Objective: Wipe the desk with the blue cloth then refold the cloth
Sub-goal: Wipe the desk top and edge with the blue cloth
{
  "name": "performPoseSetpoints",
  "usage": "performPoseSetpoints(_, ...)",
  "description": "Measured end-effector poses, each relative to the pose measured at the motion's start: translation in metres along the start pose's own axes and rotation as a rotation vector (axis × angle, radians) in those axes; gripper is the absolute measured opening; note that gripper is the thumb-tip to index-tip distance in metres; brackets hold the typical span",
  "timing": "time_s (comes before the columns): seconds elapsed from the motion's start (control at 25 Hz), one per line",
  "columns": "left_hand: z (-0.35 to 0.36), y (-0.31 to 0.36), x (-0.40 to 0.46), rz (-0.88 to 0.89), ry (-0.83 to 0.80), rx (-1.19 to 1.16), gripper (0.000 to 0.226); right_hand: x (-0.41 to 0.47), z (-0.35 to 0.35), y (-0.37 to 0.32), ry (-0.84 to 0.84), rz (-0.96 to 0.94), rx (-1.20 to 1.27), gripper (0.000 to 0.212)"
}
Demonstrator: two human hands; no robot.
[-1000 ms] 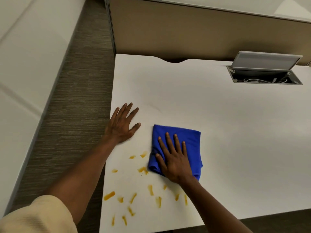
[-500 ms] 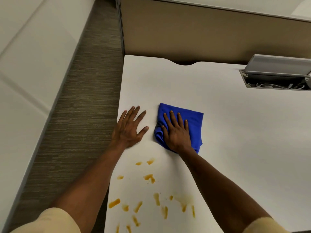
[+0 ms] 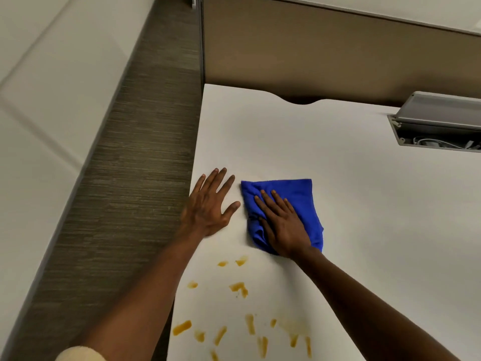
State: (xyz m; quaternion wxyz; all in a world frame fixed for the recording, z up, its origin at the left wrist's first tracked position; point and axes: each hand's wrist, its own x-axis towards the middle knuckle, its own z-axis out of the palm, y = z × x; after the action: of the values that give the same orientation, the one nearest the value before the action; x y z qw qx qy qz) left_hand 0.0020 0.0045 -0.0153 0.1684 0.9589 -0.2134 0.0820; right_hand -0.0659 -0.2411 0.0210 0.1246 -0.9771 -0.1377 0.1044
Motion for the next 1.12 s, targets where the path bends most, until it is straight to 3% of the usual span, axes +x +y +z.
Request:
performPoseSetpoints(0.2, -0.006, 0.002, 0.001, -0.011, -0.026, -0.006, 0.071, 0.099, -0.026, -0.005, -0.002, 0.109, -0.015, 0.059)
performPoseSetpoints(0.32, -0.01, 0.002, 0.001, -0.021, -0.045, -0.003, 0.069, 0.067, -0.02, -0.004, 0.013, 0.093, 0.011, 0.059)
performPoseSetpoints(0.52, -0.008, 0.002, 0.002, -0.038, -0.075, 0.036, 0.072, -0.074, 0.016, -0.003, 0.0, 0.088, 0.03, 0.06)
performPoseSetpoints(0.72, -0.01, 0.004, 0.002, -0.03, -0.063, 0.036, 0.073, -0.013, 0.0, 0.009, 0.0, 0.055, -0.078, 0.06)
performPoseSetpoints(0.92, -0.011, 0.003, 0.001, -0.033, -0.06, 0.014, 0.072, 0.079, -0.025, 0.012, 0.027, 0.168, -0.066, 0.06)
performPoseSetpoints(1.12, -0.01, 0.003, 0.001, -0.032, -0.048, 0.006, 0.074, -0.013, 0.0, -0.004, 0.066, 0.147, -0.037, 0.061)
